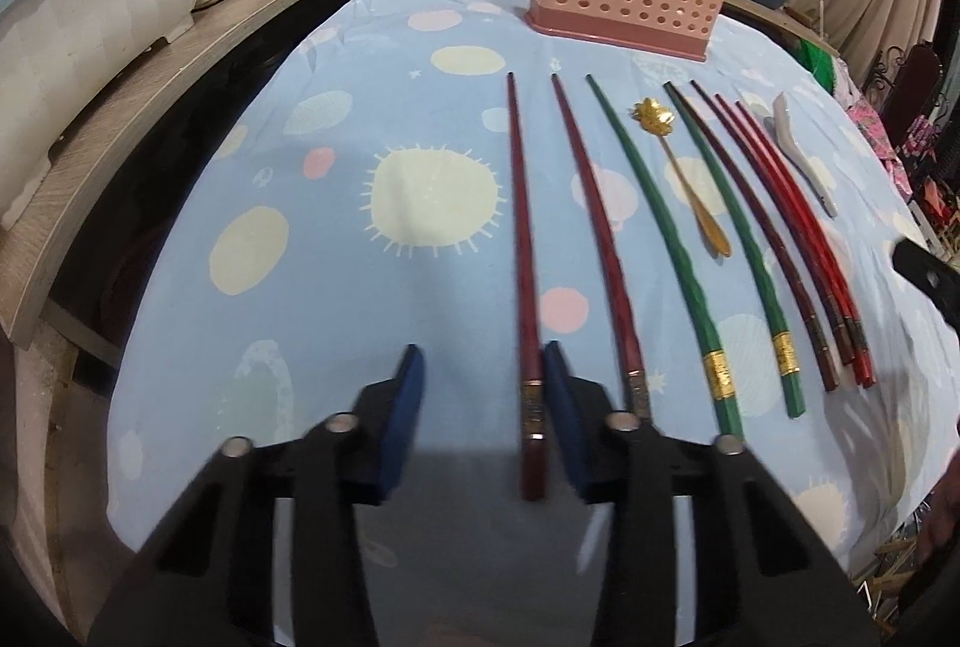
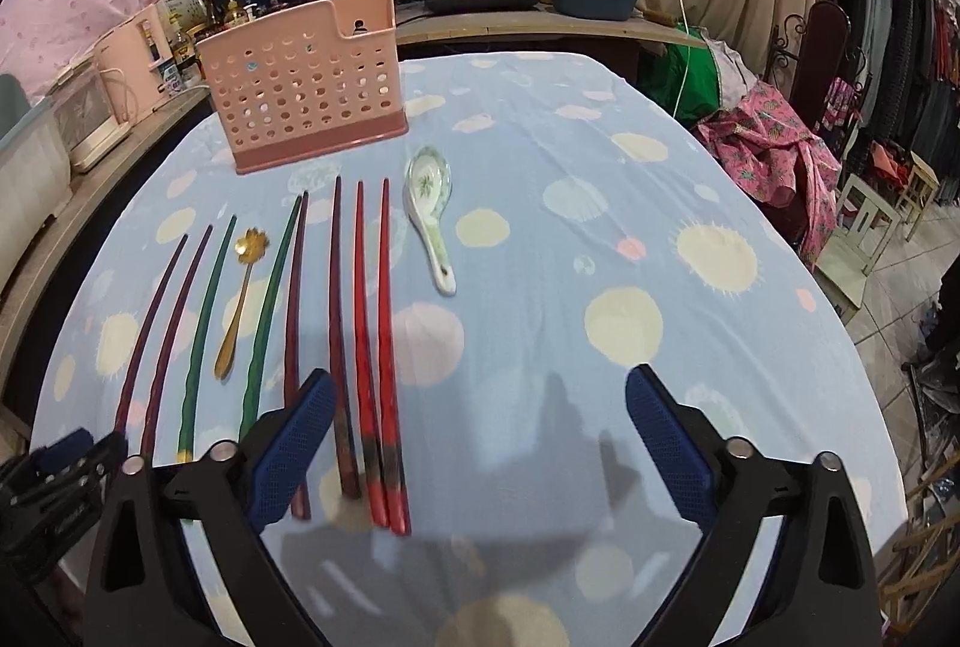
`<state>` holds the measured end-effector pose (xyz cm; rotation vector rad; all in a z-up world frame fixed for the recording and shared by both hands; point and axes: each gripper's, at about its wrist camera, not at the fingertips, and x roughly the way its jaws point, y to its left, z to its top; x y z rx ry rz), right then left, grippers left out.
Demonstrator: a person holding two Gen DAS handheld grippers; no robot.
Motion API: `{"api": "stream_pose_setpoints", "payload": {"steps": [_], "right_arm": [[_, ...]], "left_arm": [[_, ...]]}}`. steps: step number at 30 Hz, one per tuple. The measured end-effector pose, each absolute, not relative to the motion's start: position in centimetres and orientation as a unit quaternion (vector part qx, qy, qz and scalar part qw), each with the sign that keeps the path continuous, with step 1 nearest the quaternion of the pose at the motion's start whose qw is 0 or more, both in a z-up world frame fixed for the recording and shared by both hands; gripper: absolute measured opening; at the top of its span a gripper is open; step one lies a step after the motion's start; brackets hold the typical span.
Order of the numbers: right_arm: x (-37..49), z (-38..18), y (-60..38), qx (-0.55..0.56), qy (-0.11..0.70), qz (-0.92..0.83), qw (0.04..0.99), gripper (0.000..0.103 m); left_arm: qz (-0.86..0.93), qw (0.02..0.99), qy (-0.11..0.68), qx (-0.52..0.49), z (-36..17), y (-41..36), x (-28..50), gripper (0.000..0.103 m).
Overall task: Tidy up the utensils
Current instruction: 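Grasp a dark red chopstick with the left gripper while the right grasps the white ceramic spoon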
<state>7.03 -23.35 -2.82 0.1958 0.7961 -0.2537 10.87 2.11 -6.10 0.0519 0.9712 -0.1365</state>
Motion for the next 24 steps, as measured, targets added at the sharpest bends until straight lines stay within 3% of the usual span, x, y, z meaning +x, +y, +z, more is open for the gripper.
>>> {"api": "stream_pose_setpoints", "payload": {"steps": [2,5,12,15,24], "right_arm": [[8.2,-2.7,-23.8,0.102,0.385,-0.116,0.910,0.073],[10.0,-3.0,-24.2,0.107,0.387,-0.106,0.910,0.059],[13.6,-4.7,-24.7,0.128,0.409,-0.078,0.900,0.028],[14.5,-5.3,-24.8,0.135,0.416,-0.070,0.897,0.021],[15.6,-6.4,-25.1,0.141,0.421,-0.064,0.894,0.013]], "left_arm": [[-0.075,0.880,0.469,0.019,-6.1,1.9,11.0,0.012],[-0.082,0.877,0.473,0.013,-6.1,1.9,11.1,0.007],[-0.087,0.875,0.476,0.009,-6.2,1.6,11.6,0.007],[-0.086,0.875,0.477,0.008,-6.2,1.5,11.7,0.007],[-0.086,0.875,0.476,0.004,-6.3,1.5,11.7,0.007]]}}
